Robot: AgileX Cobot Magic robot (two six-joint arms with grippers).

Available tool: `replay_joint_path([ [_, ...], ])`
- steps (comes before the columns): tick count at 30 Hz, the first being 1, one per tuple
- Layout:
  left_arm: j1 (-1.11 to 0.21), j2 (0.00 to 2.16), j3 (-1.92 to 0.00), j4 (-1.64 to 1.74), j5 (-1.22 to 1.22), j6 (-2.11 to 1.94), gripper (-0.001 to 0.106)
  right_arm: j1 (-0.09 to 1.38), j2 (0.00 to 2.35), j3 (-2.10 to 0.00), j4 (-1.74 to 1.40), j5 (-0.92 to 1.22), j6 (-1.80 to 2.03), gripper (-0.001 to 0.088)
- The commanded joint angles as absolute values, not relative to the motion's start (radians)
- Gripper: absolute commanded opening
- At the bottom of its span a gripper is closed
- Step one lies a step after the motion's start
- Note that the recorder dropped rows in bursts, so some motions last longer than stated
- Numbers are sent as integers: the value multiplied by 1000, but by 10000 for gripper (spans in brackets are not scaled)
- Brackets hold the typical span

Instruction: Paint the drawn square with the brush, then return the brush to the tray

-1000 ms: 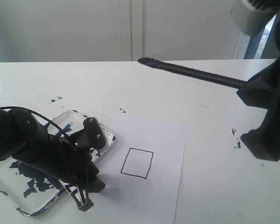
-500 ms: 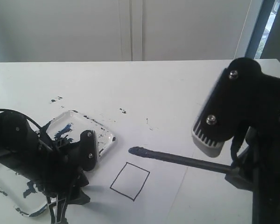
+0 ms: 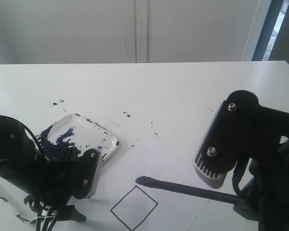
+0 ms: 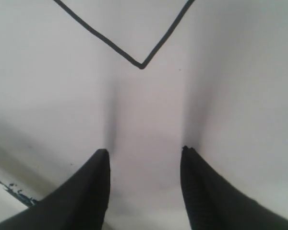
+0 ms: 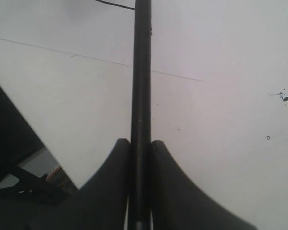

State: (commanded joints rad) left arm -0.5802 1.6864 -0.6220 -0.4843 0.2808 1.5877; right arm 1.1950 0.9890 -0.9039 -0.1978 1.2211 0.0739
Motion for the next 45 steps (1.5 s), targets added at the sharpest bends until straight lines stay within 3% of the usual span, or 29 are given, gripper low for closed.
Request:
replay_joint_path([
  [34,-580,1686,-636,-515,502,1753,505,1195,989,-850,-82,1197,53,0],
  [45,-580,1686,-640,-515,465,1757,505,1195,991,-848,0,1165,47,0],
])
